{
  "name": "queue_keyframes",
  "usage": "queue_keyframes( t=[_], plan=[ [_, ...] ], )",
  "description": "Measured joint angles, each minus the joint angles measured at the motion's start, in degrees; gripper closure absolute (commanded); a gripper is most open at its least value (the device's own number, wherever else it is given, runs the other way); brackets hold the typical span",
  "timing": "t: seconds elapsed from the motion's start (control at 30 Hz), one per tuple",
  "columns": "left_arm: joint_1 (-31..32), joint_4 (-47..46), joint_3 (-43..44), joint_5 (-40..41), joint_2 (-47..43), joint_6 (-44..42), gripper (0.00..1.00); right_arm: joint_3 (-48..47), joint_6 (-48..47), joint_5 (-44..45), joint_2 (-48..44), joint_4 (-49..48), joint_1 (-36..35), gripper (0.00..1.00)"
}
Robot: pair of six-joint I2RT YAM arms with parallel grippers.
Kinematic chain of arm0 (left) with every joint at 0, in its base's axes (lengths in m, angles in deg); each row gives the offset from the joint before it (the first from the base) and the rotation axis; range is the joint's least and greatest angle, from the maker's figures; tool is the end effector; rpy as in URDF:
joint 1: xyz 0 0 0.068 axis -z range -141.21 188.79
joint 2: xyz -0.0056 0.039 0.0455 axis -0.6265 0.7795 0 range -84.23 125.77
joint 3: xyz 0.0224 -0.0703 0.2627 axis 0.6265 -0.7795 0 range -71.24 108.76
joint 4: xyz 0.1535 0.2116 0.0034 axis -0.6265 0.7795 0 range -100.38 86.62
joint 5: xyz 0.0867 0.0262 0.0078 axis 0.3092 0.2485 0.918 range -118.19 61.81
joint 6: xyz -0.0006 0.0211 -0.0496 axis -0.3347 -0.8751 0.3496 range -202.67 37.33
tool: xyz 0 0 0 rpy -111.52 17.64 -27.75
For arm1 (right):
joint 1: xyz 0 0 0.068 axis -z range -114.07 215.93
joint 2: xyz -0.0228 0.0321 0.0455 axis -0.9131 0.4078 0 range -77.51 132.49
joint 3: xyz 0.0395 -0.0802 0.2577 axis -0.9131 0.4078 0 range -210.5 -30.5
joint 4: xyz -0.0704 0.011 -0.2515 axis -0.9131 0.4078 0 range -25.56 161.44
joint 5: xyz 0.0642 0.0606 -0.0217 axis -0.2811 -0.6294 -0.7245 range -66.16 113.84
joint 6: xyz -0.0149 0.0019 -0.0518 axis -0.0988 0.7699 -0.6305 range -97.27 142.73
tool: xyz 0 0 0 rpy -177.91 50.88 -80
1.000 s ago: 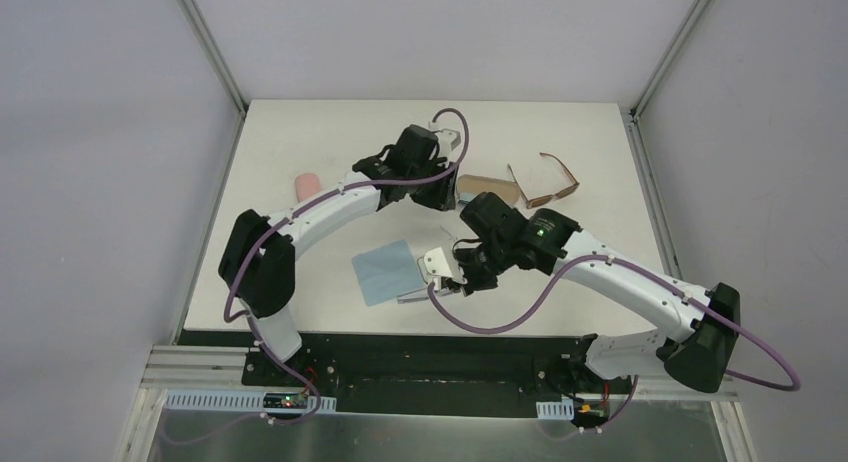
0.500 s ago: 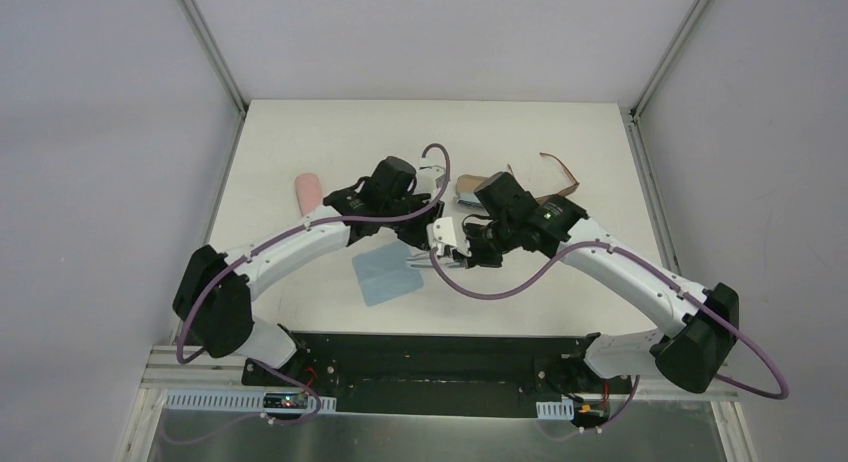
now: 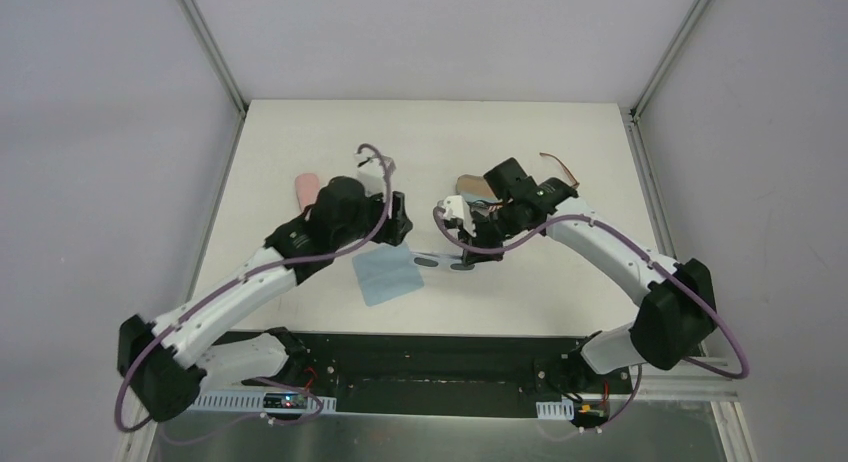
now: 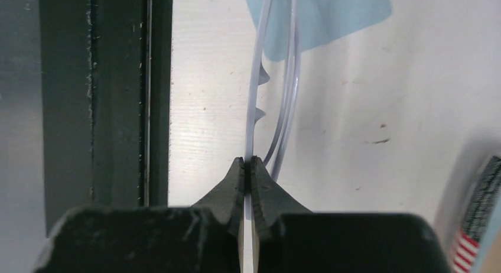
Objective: Organize the sunglasses
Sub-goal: Fold the sunglasses at the center of the board, then place the sunglasses at the center of the board.
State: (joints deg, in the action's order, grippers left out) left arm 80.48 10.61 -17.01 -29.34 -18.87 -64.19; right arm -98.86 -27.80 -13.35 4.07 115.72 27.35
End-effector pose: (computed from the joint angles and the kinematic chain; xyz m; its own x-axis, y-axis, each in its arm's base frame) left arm 0.1897 -0.1700 0.3068 -0.5914 0.1024 -0.7999 0.5169 0.8094 -0.2785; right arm 0.2035 0.1899 0.2846 0.0920 -0.7133 -0.6947 -0.9898 -0.1418 0.0145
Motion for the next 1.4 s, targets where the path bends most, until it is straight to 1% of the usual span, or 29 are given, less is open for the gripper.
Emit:
queue_keyframes(
  t=[0.03,0.1,0.17,0.2,0.23,0.33,0.4,0.5,0.6,0.7,0.8,0.93,1.1,1.17,1.4],
  plan=[
    [-0.3,-1.4,-2.5,1.6,-4.2,-1.2,0.38,0.1,-0.2,-1.7,1.0,0.9,1.4,1.0],
    [-0.2,-3.4,-6.8,2.3,-12.6,-3.8,0.36,0.1,-0.9,-4.6,3.3,3.1,4.2,1.0],
    [0.1,-4.9,-10.2,0.7,-20.6,-7.6,0.34,-0.3,-2.1,-7.8,6.3,6.6,7.4,1.0],
    [0.5,-5.6,-11.2,-0.5,-23.8,-9.6,0.31,-0.8,-3.0,-9.3,8.0,8.7,8.7,1.0],
    [1.2,-6.4,-12.0,-1.4,-26.1,-12.0,0.29,-1.6,-4.1,-10.8,9.9,11.0,9.9,1.0],
    [3.7,-8.4,-13.7,-3.9,-28.3,-19.3,0.26,-4.0,-7.6,-14.8,15.8,17.4,12.5,1.0],
    [5.7,-8.7,-15.3,-5.3,-27.8,-24.3,0.27,-5.2,-9.6,-16.9,18.9,21.1,13.0,1.0],
    [8.0,-8.3,-16.2,-5.4,-24.7,-30.1,0.29,-5.8,-9.5,-18.6,22.1,23.7,13.3,1.0],
    [8.2,-8.3,-16.2,-5.3,-20.9,-32.9,0.3,-6.1,-8.6,-19.1,25.6,24.2,13.8,1.0],
    [8.2,-8.9,-16.3,-5.2,-20.3,-33.3,0.3,-6.2,-7.9,-19.1,29.3,24.3,15.0,1.0],
    [8.2,-11.0,-17.5,-5.1,-22.1,-33.0,0.29,-6.3,-6.4,-18.8,32.3,23.8,16.4,1.0],
    [8.2,-11.9,-19.1,-4.4,-25.4,-31.0,0.28,-7.0,-3.5,-17.5,34.7,22.0,17.4,0.87],
    [8.2,-12.0,-19.3,-1.7,-25.8,-26.8,0.28,-7.6,0.3,-15.8,35.8,19.0,17.5,0.75],
    [8.2,-12.0,-19.3,-0.9,-25.2,-25.7,0.28,-8.0,1.6,-15.5,36.3,18.2,17.7,0.65],
    [8.2,-11.9,-19.3,-0.3,-23.7,-23.4,0.28,-8.8,3.2,-15.1,36.6,17.3,19.4,0.58]
  ],
)
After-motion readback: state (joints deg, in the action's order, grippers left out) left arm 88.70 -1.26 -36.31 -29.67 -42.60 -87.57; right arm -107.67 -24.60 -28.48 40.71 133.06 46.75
